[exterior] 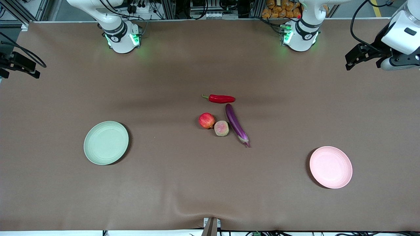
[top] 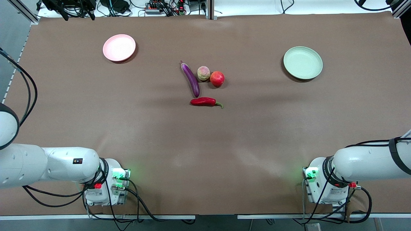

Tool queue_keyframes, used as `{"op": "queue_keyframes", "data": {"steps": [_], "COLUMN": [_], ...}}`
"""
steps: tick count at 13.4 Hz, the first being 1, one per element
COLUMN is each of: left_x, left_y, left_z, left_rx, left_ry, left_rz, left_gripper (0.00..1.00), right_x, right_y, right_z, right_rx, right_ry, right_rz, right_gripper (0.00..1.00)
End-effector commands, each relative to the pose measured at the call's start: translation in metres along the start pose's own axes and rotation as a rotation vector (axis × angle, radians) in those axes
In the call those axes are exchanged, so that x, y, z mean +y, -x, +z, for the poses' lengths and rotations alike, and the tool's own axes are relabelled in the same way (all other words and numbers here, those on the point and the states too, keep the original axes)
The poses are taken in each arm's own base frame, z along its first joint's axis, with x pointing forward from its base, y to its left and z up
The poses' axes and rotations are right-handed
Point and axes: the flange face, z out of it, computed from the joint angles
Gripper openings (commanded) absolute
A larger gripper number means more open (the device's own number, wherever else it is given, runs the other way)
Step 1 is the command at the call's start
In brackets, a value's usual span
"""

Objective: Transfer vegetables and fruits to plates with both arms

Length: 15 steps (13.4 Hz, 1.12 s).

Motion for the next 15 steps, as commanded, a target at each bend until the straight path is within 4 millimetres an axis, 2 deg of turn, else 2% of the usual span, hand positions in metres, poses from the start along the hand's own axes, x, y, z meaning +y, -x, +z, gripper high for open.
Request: {"op": "queue_keyframes", "data": {"steps": [1,4,6,10,15], "left_x": [-0.001,0.001,-0.005,0.004,0.01], "left_y": [0.002,0.003,-0.001,0.003,-0.004], "left_z": [-0.007,-0.013,-0.013,-0.013,-0.006], "left_rx": [-0.014,-0.003,-0.001,-0.011,-0.01], "left_ry": [0.001,-0.006,-0.006,0.003,0.005], "left_rz": [0.02,0.017,0.014,0.018,0.013], "left_gripper": [1.0,1.0,1.0,1.0,1.0], "right_x": [0.002,0.005,0.01,0.005,0.008], "right_y": [-0.001,-0.002,-0.002,-0.004,-0.002], "right_z": [0.004,0.003,0.003,0.002,0.003], "right_rx": [-0.007,0.0,0.003,0.014,0.005], "right_ry": [0.02,0.022,0.023,0.023,0.019], "right_rz": [-0.001,0.004,0.013,0.005,0.011], "right_gripper": [1.0,1.0,1.0,1.0,1.0]}}
